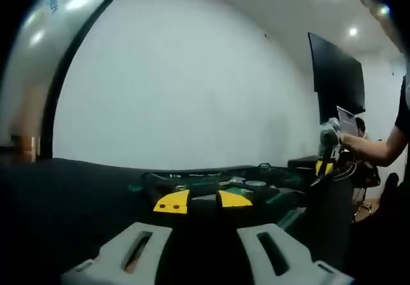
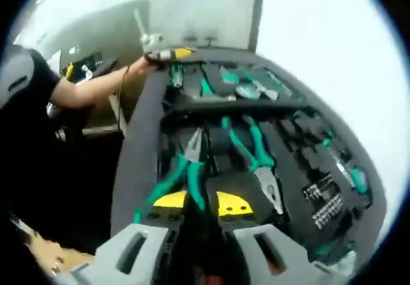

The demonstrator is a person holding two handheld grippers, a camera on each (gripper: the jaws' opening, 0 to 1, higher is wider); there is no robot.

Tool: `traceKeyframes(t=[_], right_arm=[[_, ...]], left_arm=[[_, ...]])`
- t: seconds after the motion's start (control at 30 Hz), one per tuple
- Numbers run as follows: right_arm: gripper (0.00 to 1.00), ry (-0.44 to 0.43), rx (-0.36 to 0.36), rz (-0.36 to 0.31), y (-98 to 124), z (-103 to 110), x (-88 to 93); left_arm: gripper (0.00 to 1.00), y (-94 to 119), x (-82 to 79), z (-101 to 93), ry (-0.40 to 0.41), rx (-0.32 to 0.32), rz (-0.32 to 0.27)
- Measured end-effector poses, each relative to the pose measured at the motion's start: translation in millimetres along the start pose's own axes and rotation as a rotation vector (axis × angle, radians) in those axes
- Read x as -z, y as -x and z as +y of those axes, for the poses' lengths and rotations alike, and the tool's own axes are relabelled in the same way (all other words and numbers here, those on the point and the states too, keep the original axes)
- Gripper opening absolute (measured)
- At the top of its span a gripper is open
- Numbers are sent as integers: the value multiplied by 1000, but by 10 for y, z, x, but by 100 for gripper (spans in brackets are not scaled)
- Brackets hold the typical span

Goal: Pick up the tools and put them into their designated positions in the toolbox.

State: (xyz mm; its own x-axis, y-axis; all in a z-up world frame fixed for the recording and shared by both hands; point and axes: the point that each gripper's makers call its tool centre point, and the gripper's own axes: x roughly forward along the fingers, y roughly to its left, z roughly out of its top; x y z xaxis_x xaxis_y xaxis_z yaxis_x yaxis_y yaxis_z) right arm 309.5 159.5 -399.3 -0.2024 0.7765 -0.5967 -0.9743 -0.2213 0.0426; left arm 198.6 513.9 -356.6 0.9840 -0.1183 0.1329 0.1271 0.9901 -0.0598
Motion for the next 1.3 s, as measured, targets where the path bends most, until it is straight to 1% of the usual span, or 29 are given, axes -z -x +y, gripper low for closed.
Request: traceKeyframes(t=[0.03,0.1,0.17,0.3,0.33,0.4,0.43,0.47,0.5,0.53,0.57,0.6,0.63,0.67,0.7,0.73,0.77,0.83,0.87,0.9,0.93,0.97,1.0,1.03,1.07,1.1,1.2,1.23,1.3], right_arm=[[8,16,-11,-23,-10,-14,-40],[7,-105,17,-30,-60,-48,-77],[7,-233,25,-69,-84,-50,-101],[5,-250,49,-152,-39,-137,-111],[5,-243,64,-169,-51,-44,-113],[0,-304,51,-221,20,-35,-148],[0,-384,-34,-229,12,97,-185],[0,-454,-32,-191,61,-47,-141],[0,-364,95,-158,91,-300,-61],[0,-278,168,-124,125,-451,-9],[0,-185,175,-69,112,-316,-9],[0,-202,136,-64,102,-264,-43],[1,-173,75,-66,111,-145,-169],[5,-138,45,-40,84,-91,-186],[11,-69,29,29,57,-39,-174],[13,-39,25,63,39,-30,-149],[13,41,0,129,-26,8,-116],[13,101,-20,232,-120,31,-34],[13,84,-1,333,-192,-19,94],[11,59,60,354,-206,-102,130],[9,43,-17,376,-292,-91,63],[8,-14,-17,386,-312,-172,10],[7,-155,-2,468,-266,-220,15],[8,-228,31,438,-311,-56,34],[7,-162,26,352,-332,-2,-16],[7,-119,32,303,-286,16,-33],[7,-232,20,188,-227,262,-25],[7,-223,30,116,-186,326,-67],[7,-297,75,38,-81,340,-72]], left_arm=[[16,1,-1,9,2,1,-1],[16,3,-6,4,2,3,-4],[16,4,-19,-27,3,7,-9],[16,6,-37,-60,9,11,-18],[16,6,-40,-65,10,12,-19],[16,5,-48,-85,13,16,-22],[16,6,-52,-94,14,17,-23],[16,6,-55,-98,15,18,-25],[16,6,-56,-103,15,18,-26],[16,5,-56,-109,16,18,-25],[16,4,-56,-114,15,17,-25],[16,2,-51,-123,13,16,-23],[16,0,-46,-128,12,14,-20],[16,-2,-39,-138,8,14,-17],[16,-3,-36,-145,7,14,-15],[16,-1,-34,-155,6,15,-14],[16,2,-33,-160,5,14,-13],[16,3,-31,-169,4,10,-12],[16,4,-31,-173,3,8,-12],[16,5,-30,-168,3,6,-12],[16,5,-31,-167,3,6,-12],[16,6,-34,-170,2,7,-13],[16,8,-34,-133,5,8,-14],[16,12,-41,-105,7,9,-19],[16,15,-49,-100,10,8,-23],[16,18,-55,-96,11,7,-26],[16,19,-57,-103,11,12,-28],[16,17,-56,-109,10,15,-27],[16,14,-53,-111,10,18,-25]])
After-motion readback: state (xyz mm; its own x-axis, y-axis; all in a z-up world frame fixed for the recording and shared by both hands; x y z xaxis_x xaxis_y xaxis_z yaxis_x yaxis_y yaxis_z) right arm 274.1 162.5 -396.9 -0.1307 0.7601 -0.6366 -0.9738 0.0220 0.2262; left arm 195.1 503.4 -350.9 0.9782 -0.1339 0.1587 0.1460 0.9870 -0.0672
